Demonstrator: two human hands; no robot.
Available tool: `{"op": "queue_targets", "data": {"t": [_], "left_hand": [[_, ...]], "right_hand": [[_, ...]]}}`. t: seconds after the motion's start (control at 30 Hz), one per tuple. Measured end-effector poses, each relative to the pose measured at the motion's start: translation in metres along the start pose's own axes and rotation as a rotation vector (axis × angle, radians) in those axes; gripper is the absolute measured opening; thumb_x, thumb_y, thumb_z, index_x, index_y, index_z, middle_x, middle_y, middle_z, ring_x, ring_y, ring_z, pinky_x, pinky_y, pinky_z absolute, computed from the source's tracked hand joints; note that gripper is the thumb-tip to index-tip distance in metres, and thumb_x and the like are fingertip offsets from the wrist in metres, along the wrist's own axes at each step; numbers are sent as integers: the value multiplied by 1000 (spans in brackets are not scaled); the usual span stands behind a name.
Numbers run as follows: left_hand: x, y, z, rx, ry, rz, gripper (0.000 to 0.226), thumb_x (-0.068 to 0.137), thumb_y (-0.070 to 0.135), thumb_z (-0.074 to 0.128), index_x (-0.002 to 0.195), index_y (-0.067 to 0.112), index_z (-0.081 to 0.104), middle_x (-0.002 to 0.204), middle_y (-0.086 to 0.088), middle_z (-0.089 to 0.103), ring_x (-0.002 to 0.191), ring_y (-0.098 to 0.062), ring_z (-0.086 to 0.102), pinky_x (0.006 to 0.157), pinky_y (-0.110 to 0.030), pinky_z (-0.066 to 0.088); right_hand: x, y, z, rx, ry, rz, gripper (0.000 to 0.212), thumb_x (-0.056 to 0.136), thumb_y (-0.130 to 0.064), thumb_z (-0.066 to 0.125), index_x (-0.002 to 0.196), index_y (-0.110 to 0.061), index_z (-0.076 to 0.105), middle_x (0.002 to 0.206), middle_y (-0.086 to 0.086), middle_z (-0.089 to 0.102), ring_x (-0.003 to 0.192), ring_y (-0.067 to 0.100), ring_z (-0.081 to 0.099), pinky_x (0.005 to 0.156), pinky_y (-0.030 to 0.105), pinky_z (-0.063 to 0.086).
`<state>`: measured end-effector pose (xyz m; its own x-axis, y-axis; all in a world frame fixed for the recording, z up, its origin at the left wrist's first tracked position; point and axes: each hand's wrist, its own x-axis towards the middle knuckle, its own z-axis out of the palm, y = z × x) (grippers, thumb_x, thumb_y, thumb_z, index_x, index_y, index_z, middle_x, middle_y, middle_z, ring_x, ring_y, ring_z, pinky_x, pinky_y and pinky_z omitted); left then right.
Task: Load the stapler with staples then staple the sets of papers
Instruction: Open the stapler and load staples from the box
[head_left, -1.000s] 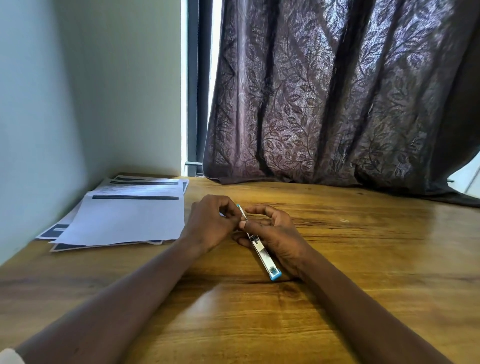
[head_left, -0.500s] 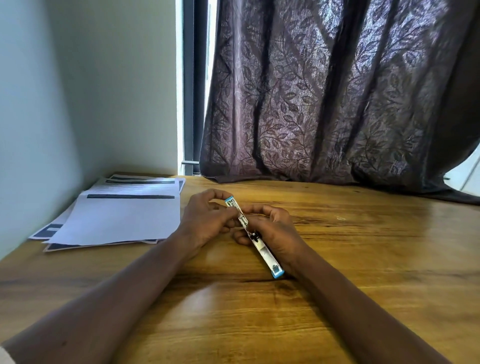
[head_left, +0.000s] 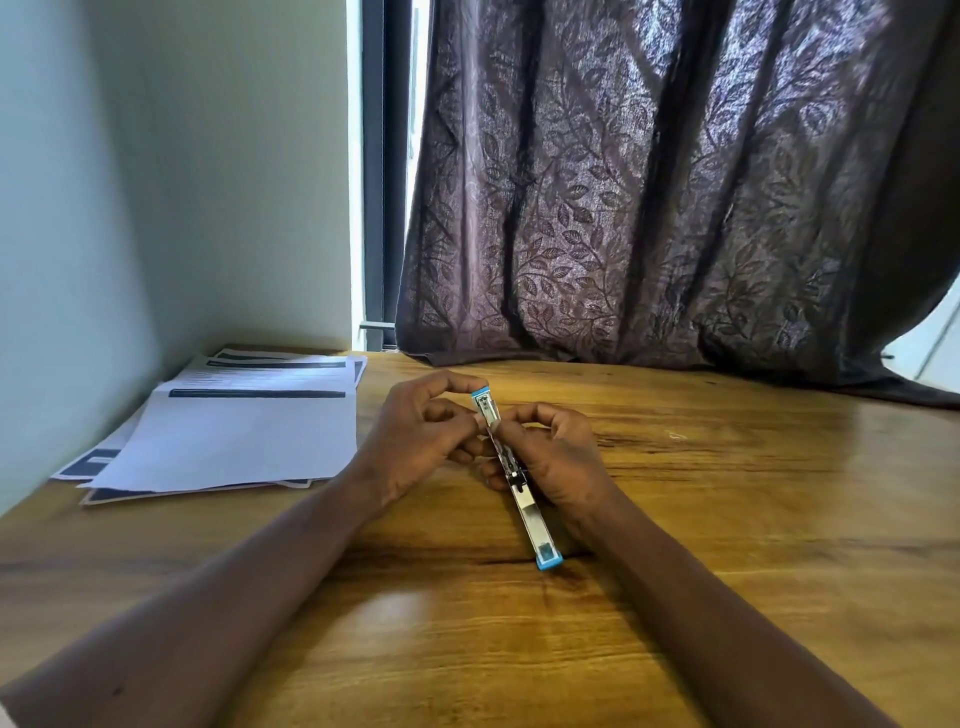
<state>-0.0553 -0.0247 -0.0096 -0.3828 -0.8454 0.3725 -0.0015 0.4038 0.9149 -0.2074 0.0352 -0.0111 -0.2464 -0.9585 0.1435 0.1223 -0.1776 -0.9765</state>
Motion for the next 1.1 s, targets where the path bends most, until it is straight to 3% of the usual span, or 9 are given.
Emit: {"op": "queue_targets", "data": {"t": [0.17, 0.3, 0.43, 0.57, 0.73, 0.83, 0.9, 1.0, 1.1], "left_hand": [[0, -1, -2, 45, -64, 48, 43, 91, -6, 68, 129, 14, 65, 93, -14, 77, 79, -26, 78, 72, -33, 64], [0, 0, -2, 76, -104, 68, 49, 88, -10, 69, 130, 16, 64, 94, -13, 76, 80, -27, 77, 71, -31, 63], [1, 2, -1, 94, -139, 103, 56, 85, -10, 72, 132, 19, 63, 93, -10, 76, 79, -28, 77, 73, -38, 65], [0, 2, 1, 153, -162, 141, 64, 82, -7, 76, 137, 21, 60, 96, -5, 76, 80, -27, 77, 76, -47, 65], [-1, 1, 1, 179, -205, 171, 66, 80, -4, 78, 138, 25, 60, 100, -3, 75, 82, -29, 75, 80, -47, 64], [-2, 1, 1, 254, -265, 194, 75, 77, 10, 78, 146, 25, 53, 105, 6, 72, 84, -18, 74, 77, -35, 64], [-4, 1, 0, 299, -322, 194, 88, 73, 21, 80, 153, 27, 43, 108, 13, 66, 85, -11, 72, 72, -25, 59], [-7, 0, 4, 346, -339, 192, 98, 73, 30, 91, 154, 35, 37, 114, 11, 64, 90, -9, 70, 72, -23, 58], [-10, 0, 11, 377, -209, 214, 83, 77, 35, 89, 146, 39, 43, 111, 9, 66, 85, -9, 71, 74, -25, 61]], "right_hand": [[1, 1, -5, -267, 3, -139, 11, 91, -15, 72, 99, -8, 69, 81, 20, 76, 79, 47, 72, 74, 65, 58], [0, 4, -10, -558, -37, -315, 9, 94, -22, 67, 102, -23, 69, 71, 3, 76, 63, 23, 72, 57, 47, 59], [0, 1, -13, -787, -39, -446, 27, 96, -37, 59, 123, -31, 60, 69, -3, 72, 61, 13, 66, 58, 42, 55], [2, 1, -15, -883, 14, -512, 37, 100, -34, 56, 136, -26, 53, 62, -5, 63, 56, 8, 53, 56, 29, 39], [3, 0, -15, -788, 36, -464, 14, 96, -32, 61, 108, -25, 60, 63, -1, 67, 51, 10, 56, 51, 39, 46], [5, 1, -16, -615, 22, -356, 11, 95, -34, 62, 96, -23, 62, 69, 9, 71, 63, 36, 66, 56, 53, 53], [6, 1, -17, -533, -4, -290, 12, 97, -30, 61, 96, -18, 64, 75, 14, 72, 69, 42, 67, 59, 57, 55], [9, -3, -20, -471, -28, -225, 15, 100, -21, 59, 98, -8, 66, 75, 9, 72, 61, 20, 65, 57, 39, 56], [10, -3, -21, -452, -52, -206, 18, 101, -18, 56, 98, -3, 66, 71, 1, 68, 62, 11, 62, 56, 29, 52]]}}
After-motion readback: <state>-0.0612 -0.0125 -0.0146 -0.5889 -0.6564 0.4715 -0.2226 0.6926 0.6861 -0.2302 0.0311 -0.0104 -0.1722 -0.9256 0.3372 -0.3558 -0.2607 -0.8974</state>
